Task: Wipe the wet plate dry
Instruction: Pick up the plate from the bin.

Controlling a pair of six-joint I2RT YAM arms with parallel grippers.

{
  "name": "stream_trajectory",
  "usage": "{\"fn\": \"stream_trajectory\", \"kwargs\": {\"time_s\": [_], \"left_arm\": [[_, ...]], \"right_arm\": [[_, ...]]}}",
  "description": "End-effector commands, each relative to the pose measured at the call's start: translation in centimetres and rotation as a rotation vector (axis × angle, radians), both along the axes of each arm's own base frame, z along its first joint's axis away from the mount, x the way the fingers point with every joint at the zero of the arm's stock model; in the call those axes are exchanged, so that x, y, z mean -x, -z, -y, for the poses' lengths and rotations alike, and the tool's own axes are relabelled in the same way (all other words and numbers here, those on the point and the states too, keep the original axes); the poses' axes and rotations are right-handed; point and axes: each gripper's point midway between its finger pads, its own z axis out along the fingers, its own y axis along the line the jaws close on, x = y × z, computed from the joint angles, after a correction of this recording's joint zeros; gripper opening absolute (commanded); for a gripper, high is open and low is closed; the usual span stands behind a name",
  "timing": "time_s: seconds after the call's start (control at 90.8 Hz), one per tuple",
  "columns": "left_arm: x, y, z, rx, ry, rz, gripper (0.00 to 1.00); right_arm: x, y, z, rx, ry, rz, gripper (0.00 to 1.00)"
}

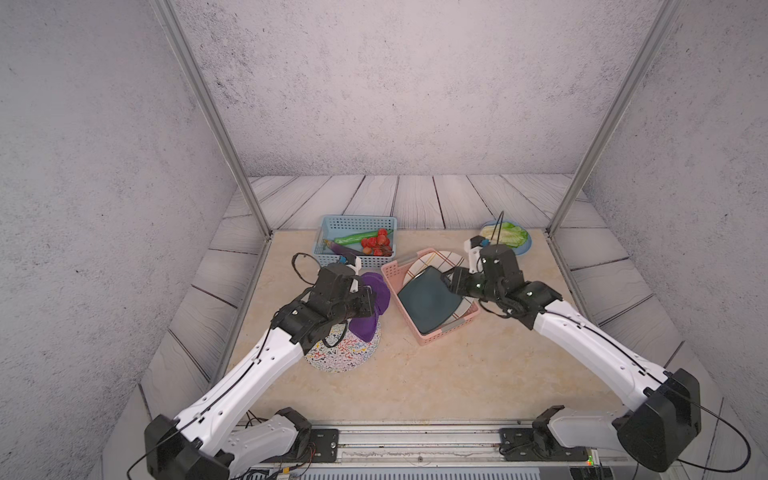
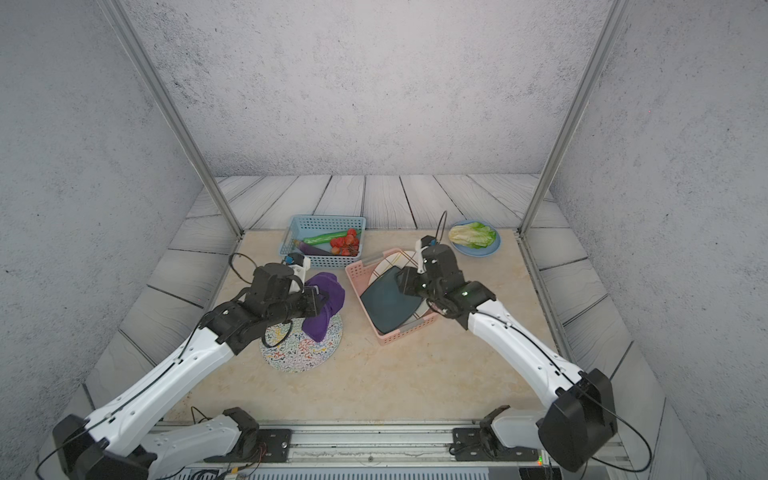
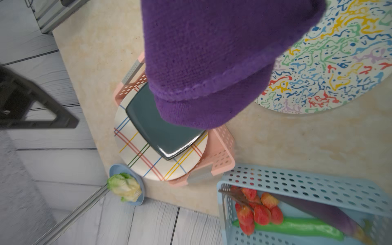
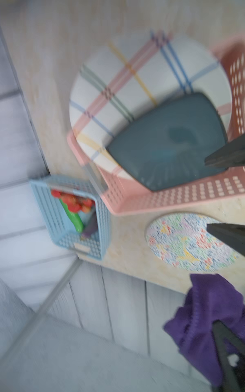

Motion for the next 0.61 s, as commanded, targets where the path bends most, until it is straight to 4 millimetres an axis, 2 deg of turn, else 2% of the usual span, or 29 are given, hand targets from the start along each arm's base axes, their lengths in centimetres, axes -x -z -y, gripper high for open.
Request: {"fn": "stream_trajectory", "kwargs": {"time_s": [0.0, 0.154, 0.242, 0.385, 0.528, 0.594], "left_arm": [[-1.5, 1.6, 1.1, 0.005, 0.005, -0.014, 0.0], [-2.8, 5.2, 2.1, -0.037, 0.001, -0.098, 0.0], [-3.2, 7.4, 2.5, -0.064, 0.009, -0.152, 0.0], [-3.5, 10.8, 3.1, -0.085, 0.022, -0.21, 0.0], [-3.6, 13.6, 4.2, -0.077, 0.054, -0.262, 0.0], [-3.8, 14.4, 4.8, -0.059, 0.066, -0.276, 0.0]], "right_arm": [[1.2, 5.1, 1.9, 0.147, -0.096, -0.18, 0.45], [-1.0, 8.1, 3.7, 0.213, -0.065, -0.264, 0.47], [-2.1, 9.3, 3.3, 0.196, -0.084, -0.275, 0.49], [-3.5, 11.4, 3.4, 0.263, -0.106, -0.314, 0.52], [-4.2, 13.5, 2.4, 0.263, -0.168, -0.357, 0.54], [-4.0, 14.3, 1.1, 0.205, -0.216, -0.382, 0.54]]}}
